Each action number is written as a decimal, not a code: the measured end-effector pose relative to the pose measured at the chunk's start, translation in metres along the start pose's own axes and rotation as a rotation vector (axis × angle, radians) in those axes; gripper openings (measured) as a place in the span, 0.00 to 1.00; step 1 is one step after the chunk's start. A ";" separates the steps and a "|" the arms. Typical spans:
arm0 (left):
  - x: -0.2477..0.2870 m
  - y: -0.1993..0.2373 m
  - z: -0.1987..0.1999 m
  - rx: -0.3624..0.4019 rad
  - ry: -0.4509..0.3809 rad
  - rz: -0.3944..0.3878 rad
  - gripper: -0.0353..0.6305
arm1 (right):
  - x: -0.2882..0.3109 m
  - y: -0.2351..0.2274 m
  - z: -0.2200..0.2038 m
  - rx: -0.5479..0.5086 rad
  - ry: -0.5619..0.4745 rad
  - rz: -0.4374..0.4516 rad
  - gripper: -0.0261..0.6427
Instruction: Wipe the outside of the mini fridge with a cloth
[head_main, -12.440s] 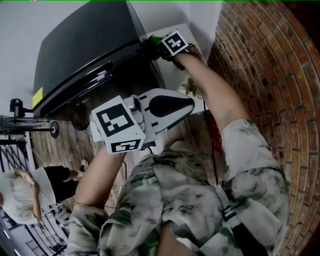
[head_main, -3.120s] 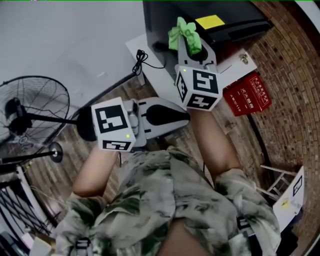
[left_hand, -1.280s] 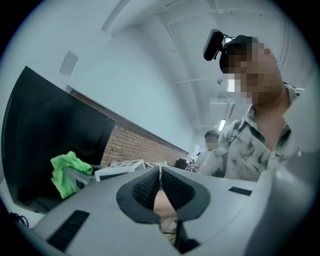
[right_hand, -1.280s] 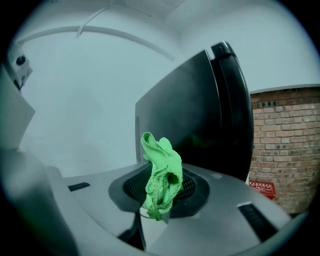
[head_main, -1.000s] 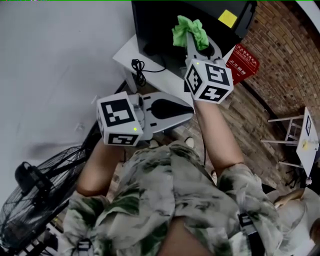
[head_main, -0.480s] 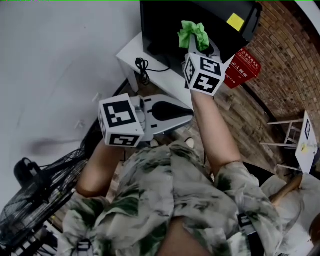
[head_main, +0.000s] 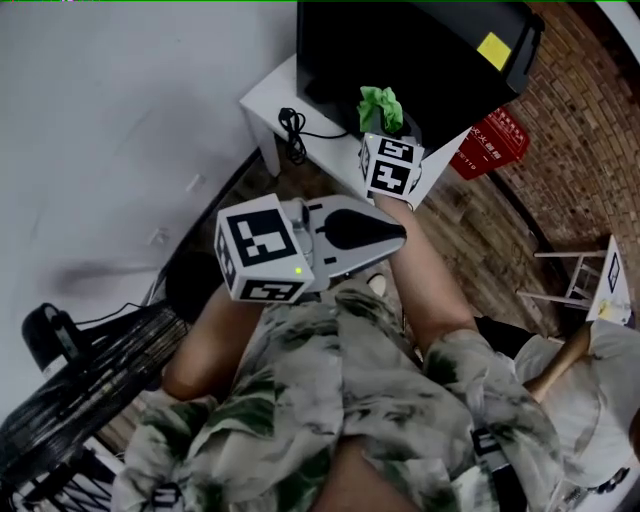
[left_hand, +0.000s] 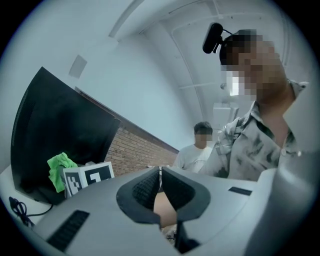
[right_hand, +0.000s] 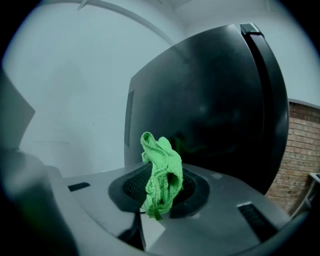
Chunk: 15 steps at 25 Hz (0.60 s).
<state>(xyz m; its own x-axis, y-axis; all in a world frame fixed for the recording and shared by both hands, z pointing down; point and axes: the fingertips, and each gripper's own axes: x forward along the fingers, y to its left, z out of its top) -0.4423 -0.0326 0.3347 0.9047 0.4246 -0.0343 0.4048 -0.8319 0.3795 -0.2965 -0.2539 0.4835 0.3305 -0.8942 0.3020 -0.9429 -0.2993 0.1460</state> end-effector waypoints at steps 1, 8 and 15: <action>0.000 0.001 -0.001 0.000 0.001 0.003 0.10 | 0.003 0.002 -0.008 -0.006 0.015 0.002 0.18; 0.007 0.008 0.008 0.006 -0.027 0.022 0.10 | 0.023 0.012 -0.053 -0.036 0.117 0.036 0.18; 0.012 0.007 0.017 0.016 -0.039 0.005 0.09 | 0.015 0.025 -0.027 0.002 0.070 0.099 0.18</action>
<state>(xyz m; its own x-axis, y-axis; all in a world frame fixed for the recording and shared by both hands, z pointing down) -0.4262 -0.0394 0.3215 0.9109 0.4068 -0.0687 0.4024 -0.8395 0.3652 -0.3138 -0.2660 0.5167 0.2382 -0.8937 0.3802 -0.9711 -0.2118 0.1103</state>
